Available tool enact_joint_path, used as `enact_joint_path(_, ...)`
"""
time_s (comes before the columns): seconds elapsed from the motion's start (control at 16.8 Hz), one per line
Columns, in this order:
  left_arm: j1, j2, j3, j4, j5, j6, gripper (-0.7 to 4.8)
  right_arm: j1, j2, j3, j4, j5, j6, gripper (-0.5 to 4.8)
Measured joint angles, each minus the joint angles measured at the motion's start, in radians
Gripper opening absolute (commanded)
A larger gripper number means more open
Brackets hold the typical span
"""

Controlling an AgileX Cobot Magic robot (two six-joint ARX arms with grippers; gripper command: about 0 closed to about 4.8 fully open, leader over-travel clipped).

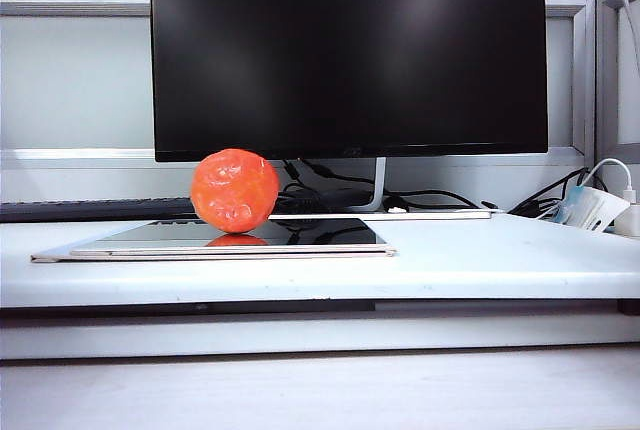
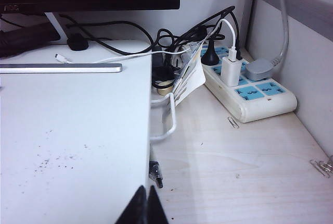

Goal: Place the orange on the center of the mirror.

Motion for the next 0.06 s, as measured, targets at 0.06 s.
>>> enact_joint_path(0.06,0.0,0.0,0.0,0.0,0.0,0.0,-0.06,0.0,0.0,0.0,0.0,0.0,0.0,0.0)
